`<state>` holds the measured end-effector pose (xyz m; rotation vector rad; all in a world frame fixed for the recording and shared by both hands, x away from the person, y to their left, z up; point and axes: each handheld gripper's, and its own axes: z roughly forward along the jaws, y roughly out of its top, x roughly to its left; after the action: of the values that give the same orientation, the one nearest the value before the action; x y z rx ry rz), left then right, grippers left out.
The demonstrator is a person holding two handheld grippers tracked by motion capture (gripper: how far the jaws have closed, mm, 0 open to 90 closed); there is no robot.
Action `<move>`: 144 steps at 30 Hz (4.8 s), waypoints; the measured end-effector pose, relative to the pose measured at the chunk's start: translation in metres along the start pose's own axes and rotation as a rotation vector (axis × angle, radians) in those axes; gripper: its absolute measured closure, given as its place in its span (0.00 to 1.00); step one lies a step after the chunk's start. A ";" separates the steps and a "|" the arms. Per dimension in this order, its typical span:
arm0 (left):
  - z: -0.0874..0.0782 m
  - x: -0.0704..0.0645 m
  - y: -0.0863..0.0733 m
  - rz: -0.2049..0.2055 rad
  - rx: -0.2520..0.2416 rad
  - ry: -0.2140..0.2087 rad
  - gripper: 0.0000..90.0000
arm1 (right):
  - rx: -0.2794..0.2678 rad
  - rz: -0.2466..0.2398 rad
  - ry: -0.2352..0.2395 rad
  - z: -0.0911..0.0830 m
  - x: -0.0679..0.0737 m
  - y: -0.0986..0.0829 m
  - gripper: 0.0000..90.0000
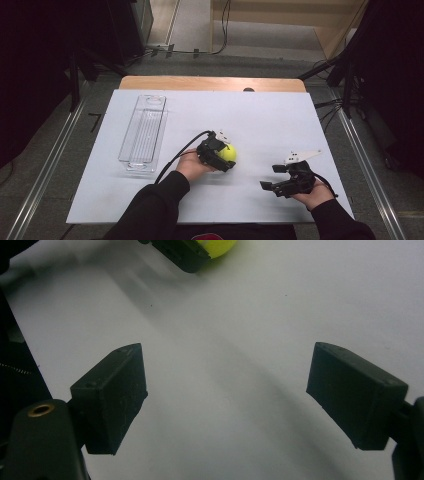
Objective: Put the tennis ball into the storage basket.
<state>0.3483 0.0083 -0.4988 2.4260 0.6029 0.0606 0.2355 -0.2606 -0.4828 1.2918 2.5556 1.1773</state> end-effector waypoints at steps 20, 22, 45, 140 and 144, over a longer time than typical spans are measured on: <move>-0.009 0.001 0.005 -0.009 -0.003 -0.011 0.28 | 0.004 -0.001 0.005 0.001 0.001 0.000 0.16; -0.011 0.002 0.005 -0.018 -0.001 -0.018 0.28 | 0.004 -0.002 0.004 0.001 0.000 0.000 0.16; -0.038 -0.001 0.015 -0.049 -0.014 -0.056 0.28 | 0.007 -0.001 0.008 0.001 0.001 0.000 0.16; -0.106 0.030 0.017 -0.161 -0.054 -0.026 0.28 | 0.004 -0.004 0.008 0.001 0.001 0.000 0.16; -0.109 0.033 0.016 -0.164 -0.056 -0.017 0.28 | 0.005 -0.001 0.007 0.001 0.001 0.000 0.16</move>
<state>0.3642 0.0736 -0.4057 2.3123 0.7802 -0.0110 0.2352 -0.2597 -0.4830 1.2895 2.5652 1.1780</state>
